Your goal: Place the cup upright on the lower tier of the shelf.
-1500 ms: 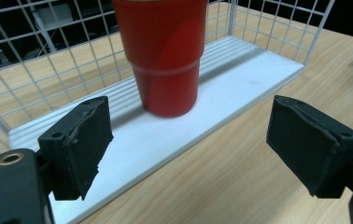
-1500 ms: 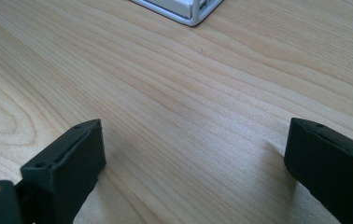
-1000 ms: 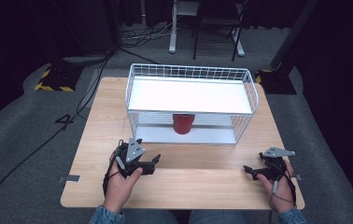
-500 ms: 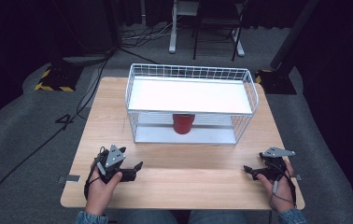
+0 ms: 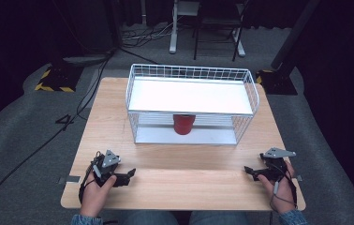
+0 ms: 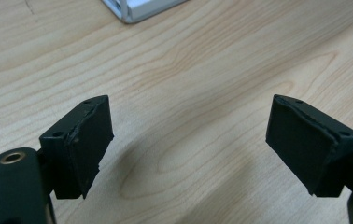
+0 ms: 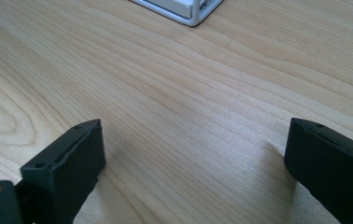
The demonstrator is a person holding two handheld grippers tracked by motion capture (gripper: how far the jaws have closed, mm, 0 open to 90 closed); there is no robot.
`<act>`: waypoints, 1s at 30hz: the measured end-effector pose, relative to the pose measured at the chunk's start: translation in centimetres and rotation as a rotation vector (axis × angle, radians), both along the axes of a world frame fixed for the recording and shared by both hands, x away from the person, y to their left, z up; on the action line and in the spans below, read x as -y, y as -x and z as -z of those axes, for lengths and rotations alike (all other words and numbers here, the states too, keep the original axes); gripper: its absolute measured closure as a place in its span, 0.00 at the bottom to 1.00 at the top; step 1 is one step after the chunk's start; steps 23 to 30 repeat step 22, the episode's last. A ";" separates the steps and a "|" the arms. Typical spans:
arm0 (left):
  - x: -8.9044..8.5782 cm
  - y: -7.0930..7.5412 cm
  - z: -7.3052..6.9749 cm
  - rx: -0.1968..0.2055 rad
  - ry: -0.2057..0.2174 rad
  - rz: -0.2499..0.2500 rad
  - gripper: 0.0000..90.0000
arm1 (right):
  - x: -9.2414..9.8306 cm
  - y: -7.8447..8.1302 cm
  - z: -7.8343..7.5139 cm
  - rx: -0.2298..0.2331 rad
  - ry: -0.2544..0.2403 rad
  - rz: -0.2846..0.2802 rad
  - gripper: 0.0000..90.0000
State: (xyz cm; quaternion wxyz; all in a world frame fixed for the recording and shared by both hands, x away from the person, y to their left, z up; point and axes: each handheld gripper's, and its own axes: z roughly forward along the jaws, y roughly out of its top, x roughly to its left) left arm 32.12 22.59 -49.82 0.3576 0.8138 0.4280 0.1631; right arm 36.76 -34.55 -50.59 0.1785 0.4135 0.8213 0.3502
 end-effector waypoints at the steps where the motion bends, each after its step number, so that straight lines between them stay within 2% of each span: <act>1: 0.0 0.0 0.1 -0.004 -0.006 0.003 0.17 | 0.0 0.0 0.0 0.000 0.000 0.000 0.06; 3: 0.1 0.0 0.2 -0.017 -0.014 0.013 0.17 | 0.0 0.0 0.0 0.000 0.000 0.000 0.06; 5: 0.2 0.0 0.4 -0.036 -0.052 0.049 0.17 | 0.0 0.0 0.0 0.000 0.000 0.000 0.06; 6: 0.2 -0.1 0.5 -0.026 -0.061 0.058 0.17 | 0.0 0.0 0.0 0.000 0.000 0.000 0.06; 10: 0.2 0.0 0.7 -0.024 -0.042 0.066 0.16 | 0.0 0.0 0.0 0.000 0.000 0.000 0.06; 13: 0.1 0.0 0.7 -0.021 -0.046 0.069 0.16 | 0.0 0.0 0.0 0.000 0.000 0.000 0.06; 18: 0.1 -0.2 0.7 -0.025 -0.057 0.044 0.10 | 0.0 0.0 0.0 0.001 0.000 -0.001 0.06; 30: 0.1 -0.2 0.8 -0.028 -0.053 0.043 0.10 | 0.0 0.0 0.0 0.000 0.000 0.000 0.06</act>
